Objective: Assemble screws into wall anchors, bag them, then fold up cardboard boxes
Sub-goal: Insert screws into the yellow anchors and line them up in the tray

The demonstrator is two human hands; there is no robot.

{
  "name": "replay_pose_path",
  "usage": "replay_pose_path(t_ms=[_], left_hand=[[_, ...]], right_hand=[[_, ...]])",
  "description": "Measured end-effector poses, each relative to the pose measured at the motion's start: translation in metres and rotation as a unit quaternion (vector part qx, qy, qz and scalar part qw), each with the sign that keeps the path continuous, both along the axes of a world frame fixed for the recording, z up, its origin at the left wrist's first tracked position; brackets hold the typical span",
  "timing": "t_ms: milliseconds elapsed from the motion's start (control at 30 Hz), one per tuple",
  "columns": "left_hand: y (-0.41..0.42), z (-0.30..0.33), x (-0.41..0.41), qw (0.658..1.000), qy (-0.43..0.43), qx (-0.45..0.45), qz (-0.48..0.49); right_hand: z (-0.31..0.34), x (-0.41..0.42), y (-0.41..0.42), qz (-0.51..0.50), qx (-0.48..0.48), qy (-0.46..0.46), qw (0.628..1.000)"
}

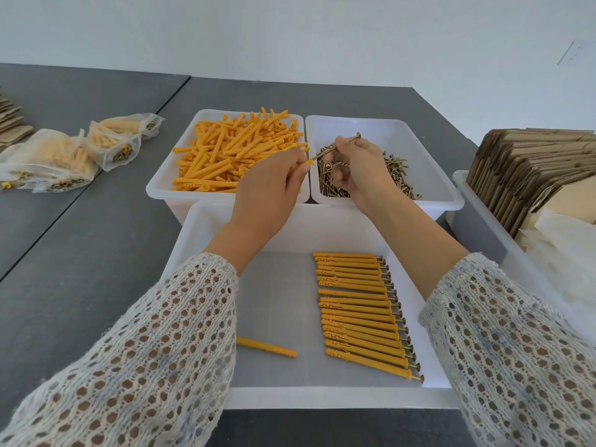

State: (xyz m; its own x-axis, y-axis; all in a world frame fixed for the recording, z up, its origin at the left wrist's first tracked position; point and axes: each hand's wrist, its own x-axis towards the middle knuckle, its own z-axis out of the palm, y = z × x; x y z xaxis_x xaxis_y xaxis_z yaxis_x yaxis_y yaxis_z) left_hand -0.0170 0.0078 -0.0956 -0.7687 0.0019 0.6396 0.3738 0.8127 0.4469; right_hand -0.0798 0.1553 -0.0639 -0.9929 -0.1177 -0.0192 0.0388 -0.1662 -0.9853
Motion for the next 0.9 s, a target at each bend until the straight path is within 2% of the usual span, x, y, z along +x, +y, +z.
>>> replay_pose_path(t_ms=[233, 400, 567, 633, 667, 700, 733, 800, 833, 900], left_hand=[[-0.001, 0.001, -0.001, 1.000, -0.004, 0.026, 0.008], [-0.001, 0.000, -0.002, 1.000, -0.007, 0.021, 0.011], [-0.001, 0.001, -0.002, 0.999, -0.012, 0.039, 0.013], [0.002, 0.003, -0.002, 0.997, -0.017, 0.073, 0.014], [0.004, 0.007, -0.002, 0.992, -0.017, 0.124, 0.004], [0.007, 0.013, -0.002, 0.978, -0.022, 0.206, -0.021], [0.009, 0.019, -0.001, 0.950, -0.035, 0.305, -0.065], [0.008, 0.030, 0.001, 0.862, -0.110, 0.460, -0.180], [0.007, 0.034, 0.003, 0.827, -0.168, 0.484, -0.234], [0.007, 0.035, 0.007, 0.798, -0.291, 0.434, -0.301]], right_hand=[[0.000, -0.001, 0.001, -0.009, -0.034, 0.000, 0.999], [-0.002, 0.000, -0.001, 0.071, 0.054, 0.046, 0.995], [-0.004, 0.002, -0.001, 0.156, 0.142, 0.126, 0.969], [-0.003, 0.002, -0.002, 0.161, 0.147, 0.119, 0.969], [-0.001, 0.002, -0.002, 0.157, 0.143, 0.098, 0.972], [0.000, 0.000, -0.001, 0.150, 0.126, 0.070, 0.978], [0.001, -0.003, 0.002, 0.140, 0.095, 0.040, 0.985], [0.000, -0.010, 0.008, 0.102, 0.026, -0.010, 0.994], [0.000, -0.013, 0.012, 0.072, -0.002, -0.029, 0.997], [-0.004, -0.020, 0.017, 0.004, -0.050, -0.073, 0.996]])
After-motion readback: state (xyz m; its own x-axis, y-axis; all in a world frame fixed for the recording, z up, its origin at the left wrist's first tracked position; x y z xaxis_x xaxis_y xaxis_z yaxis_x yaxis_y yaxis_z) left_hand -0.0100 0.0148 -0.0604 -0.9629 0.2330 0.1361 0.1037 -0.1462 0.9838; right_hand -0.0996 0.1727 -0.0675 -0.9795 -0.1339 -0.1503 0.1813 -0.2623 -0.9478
